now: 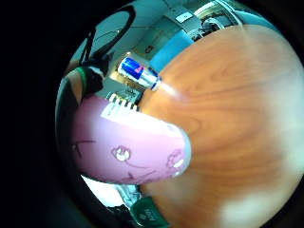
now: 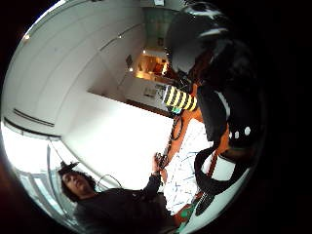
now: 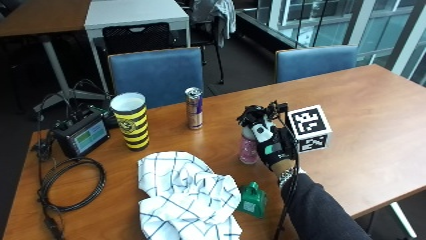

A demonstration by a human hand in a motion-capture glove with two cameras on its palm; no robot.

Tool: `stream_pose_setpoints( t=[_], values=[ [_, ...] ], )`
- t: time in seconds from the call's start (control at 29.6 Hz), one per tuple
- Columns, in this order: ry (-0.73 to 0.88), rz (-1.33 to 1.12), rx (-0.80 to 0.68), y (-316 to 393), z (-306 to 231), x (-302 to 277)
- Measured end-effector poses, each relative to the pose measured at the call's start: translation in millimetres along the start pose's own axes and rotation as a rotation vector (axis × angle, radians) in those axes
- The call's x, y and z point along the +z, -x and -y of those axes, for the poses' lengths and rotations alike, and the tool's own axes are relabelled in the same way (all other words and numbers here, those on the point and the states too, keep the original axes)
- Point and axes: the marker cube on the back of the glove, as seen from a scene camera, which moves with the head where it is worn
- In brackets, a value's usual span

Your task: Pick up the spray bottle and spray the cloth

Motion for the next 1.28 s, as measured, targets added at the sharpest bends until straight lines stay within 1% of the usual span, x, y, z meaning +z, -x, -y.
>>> stream_pose_setpoints(
  t=[0.14,0.34,0.54,0.78,0.88,1.12,1.28],
  values=[
    [0.095,-0.039,0.005,1.8,-16.2,6.8],
    [0.259,-0.194,-0.075,33.1,-14.0,12.8],
    [0.402,-0.451,-0.193,76.7,-11.4,19.2],
    [0.550,-0.744,-0.252,108.9,-18.2,20.0],
    [0.624,-0.849,-0.251,114.6,-24.4,24.2],
    [0.805,-1.028,-0.186,106.5,-40.9,44.7],
    [0.913,-1.216,-0.151,101.6,-48.2,58.0]
  ],
)
